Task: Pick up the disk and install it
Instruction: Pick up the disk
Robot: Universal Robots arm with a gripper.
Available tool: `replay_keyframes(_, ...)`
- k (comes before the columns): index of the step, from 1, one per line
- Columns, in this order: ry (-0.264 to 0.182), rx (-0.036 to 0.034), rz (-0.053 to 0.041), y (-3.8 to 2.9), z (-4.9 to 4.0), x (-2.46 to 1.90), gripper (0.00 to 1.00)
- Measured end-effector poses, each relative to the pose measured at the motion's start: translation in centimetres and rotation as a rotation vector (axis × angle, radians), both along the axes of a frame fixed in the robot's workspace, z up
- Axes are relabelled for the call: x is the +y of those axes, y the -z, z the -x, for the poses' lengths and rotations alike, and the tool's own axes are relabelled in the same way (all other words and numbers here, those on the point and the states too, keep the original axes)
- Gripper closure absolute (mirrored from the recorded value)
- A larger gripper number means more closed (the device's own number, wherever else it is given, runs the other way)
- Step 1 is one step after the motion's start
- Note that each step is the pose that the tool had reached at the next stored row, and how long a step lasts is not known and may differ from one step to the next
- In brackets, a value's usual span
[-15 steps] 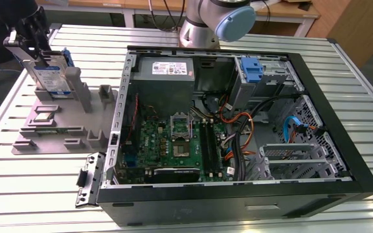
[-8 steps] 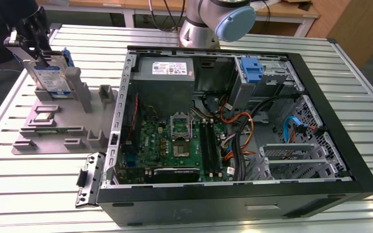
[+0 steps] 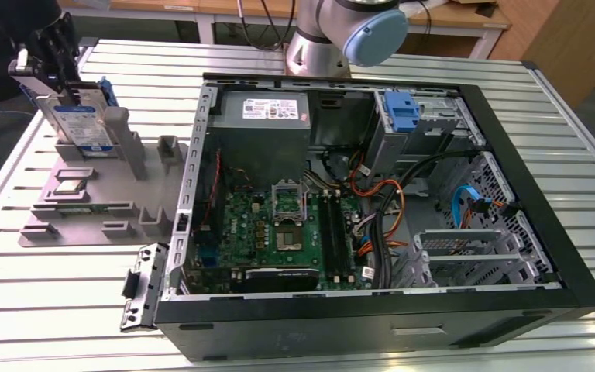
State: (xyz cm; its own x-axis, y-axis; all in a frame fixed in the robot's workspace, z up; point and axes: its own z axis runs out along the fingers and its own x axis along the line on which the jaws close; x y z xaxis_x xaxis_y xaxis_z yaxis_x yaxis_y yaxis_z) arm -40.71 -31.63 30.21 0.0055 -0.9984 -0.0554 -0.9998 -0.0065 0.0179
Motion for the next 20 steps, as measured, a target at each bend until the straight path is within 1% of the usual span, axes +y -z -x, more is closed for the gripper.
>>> replay_keyframes(8, 0.0, 0.0, 0.0, 0.0, -0.02, 0.0, 0.6)
replay_keyframes(9, 0.0, 0.0001, 0.0002, -0.01, -0.02, 0.0, 0.62)
replay_keyframes(10, 0.0, 0.0002, 0.0002, -0.01, -0.02, 0.0, 0.65)
replay_keyframes(16, 0.0, -0.0001, 0.0, -0.02, -0.07, 0.0, 0.65)
replay_keyframes(20, 0.0, -0.0001, -0.0001, -0.27, -0.07, 0.0, 0.65)
